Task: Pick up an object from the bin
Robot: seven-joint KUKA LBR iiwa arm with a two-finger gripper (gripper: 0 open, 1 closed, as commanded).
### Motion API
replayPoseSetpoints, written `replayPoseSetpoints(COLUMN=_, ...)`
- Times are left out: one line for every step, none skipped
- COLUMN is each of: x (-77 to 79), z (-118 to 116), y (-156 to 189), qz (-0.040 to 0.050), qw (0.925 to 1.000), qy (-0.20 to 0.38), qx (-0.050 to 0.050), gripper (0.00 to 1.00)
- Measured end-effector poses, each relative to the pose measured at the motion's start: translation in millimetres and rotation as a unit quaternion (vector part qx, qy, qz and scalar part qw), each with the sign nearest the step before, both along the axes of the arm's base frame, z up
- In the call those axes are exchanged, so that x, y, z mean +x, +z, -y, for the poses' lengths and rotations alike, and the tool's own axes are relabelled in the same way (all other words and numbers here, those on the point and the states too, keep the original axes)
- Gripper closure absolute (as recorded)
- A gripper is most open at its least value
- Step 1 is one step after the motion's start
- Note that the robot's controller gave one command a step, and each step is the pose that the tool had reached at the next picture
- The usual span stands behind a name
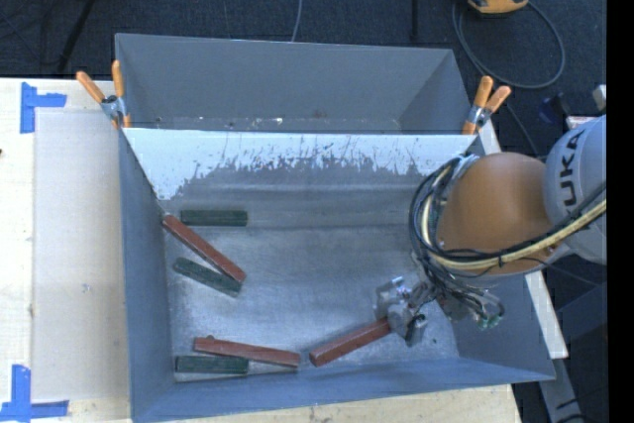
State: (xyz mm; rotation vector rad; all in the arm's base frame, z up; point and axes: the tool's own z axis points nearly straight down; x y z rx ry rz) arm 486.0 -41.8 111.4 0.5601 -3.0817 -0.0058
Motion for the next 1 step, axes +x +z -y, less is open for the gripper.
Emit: replayPoseSetpoints(x=-4.3, z=12.6, y=110.1, qz=0.0047, qw=0.9999, qy=-0.010, qx=-0.001, gripper=1.00)
